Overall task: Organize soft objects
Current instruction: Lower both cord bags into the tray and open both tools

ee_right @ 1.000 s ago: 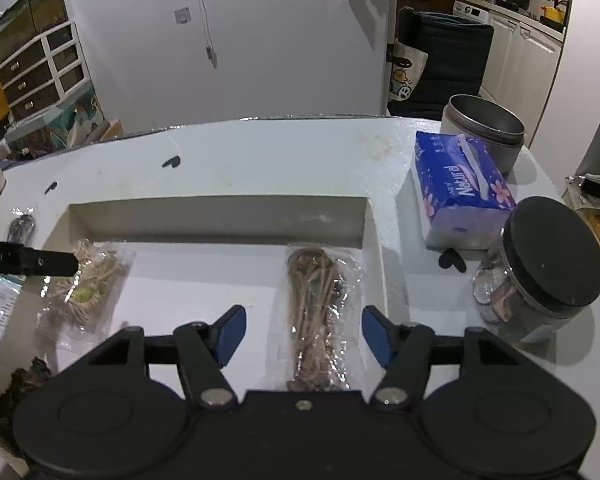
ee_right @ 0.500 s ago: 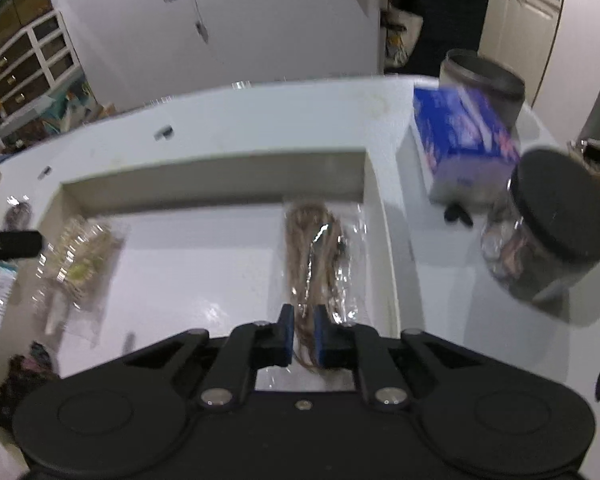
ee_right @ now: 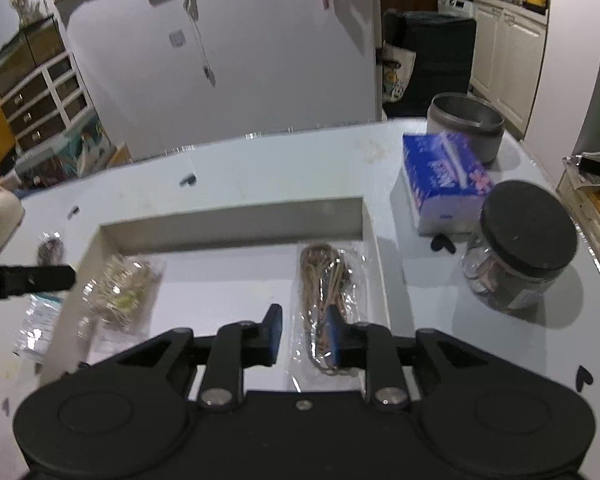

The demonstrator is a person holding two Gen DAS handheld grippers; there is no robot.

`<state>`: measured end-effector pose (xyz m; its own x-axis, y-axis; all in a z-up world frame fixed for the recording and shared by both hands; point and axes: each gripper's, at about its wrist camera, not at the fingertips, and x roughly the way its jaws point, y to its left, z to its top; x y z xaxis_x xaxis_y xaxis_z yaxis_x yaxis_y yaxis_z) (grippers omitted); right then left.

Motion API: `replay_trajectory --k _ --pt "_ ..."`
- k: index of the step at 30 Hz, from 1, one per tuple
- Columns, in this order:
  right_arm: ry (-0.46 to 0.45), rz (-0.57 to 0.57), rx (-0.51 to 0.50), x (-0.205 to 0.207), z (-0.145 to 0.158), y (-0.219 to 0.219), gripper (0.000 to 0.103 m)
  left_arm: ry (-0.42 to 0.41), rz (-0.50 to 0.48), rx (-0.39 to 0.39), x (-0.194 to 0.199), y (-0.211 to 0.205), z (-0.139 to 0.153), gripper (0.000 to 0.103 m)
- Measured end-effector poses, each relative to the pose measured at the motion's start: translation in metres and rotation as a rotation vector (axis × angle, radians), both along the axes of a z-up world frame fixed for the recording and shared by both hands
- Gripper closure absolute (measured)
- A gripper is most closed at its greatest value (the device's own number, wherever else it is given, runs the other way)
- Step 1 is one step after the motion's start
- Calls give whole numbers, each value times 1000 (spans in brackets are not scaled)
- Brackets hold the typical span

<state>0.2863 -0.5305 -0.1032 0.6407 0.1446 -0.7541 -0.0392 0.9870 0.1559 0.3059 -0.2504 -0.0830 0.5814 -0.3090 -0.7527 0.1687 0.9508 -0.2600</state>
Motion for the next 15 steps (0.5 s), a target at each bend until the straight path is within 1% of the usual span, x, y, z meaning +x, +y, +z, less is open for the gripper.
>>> replay_trajectory --k 2,5,7,9,11,13,15 --pt "-22 -5 9 -9 11 0 67 -8 0 9 -7 -2 3 18" --pt "-56 -6 7 -22 24 1 61 -21 -5 25 -19 -3 9 13" --pt "-71 -9 -11 -31 31 2 58 -31 -6 30 -27 -2 11 8" --pt "-85 -11 -18 -40 36 3 53 -47 -5 33 -36 -2 14 0" --pt "-94 -8 -16 -49 39 5 48 -60 -4 41 -44 -2 16 0" --pt "-108 -1 -27 -58 42 8 46 -65 -3 49 -50 -1 18 0" --pt "-118 1 -34 -66 45 11 43 -69 0 50 -57 0 19 0"
